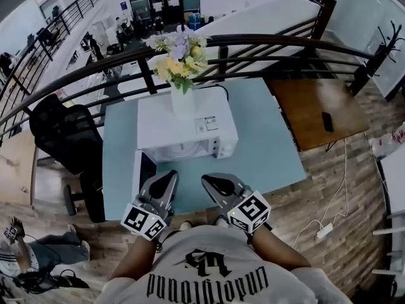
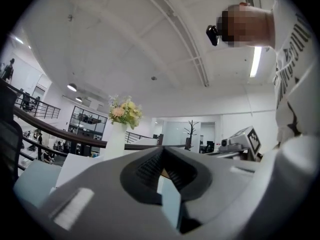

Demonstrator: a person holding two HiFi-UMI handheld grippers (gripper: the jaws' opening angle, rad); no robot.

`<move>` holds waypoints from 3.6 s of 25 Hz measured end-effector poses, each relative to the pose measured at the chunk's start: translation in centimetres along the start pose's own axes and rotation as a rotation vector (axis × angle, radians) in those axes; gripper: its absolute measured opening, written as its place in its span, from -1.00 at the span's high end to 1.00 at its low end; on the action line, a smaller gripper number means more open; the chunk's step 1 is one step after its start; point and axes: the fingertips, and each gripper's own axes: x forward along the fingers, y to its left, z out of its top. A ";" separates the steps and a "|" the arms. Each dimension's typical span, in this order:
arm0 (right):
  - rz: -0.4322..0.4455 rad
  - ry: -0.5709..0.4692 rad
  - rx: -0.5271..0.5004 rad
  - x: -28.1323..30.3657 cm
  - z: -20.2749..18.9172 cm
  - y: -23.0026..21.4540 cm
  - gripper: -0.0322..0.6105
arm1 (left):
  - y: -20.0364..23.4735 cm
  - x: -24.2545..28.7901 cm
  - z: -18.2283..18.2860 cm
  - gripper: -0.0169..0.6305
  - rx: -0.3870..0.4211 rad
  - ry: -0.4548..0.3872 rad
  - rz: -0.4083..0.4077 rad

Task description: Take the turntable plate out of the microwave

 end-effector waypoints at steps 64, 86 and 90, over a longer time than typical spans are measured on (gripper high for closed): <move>-0.101 0.355 0.924 17.5 -31.6 -15.0 0.40 | 17.6 3.4 -23.6 0.79 -0.109 0.155 0.384; -0.250 0.249 1.274 19.4 -35.5 -18.2 0.45 | 18.8 2.4 -27.3 0.79 -0.188 0.216 0.418; -0.227 0.229 1.262 19.4 -34.8 -17.8 0.64 | 18.8 2.2 -28.4 0.79 -0.235 0.227 0.426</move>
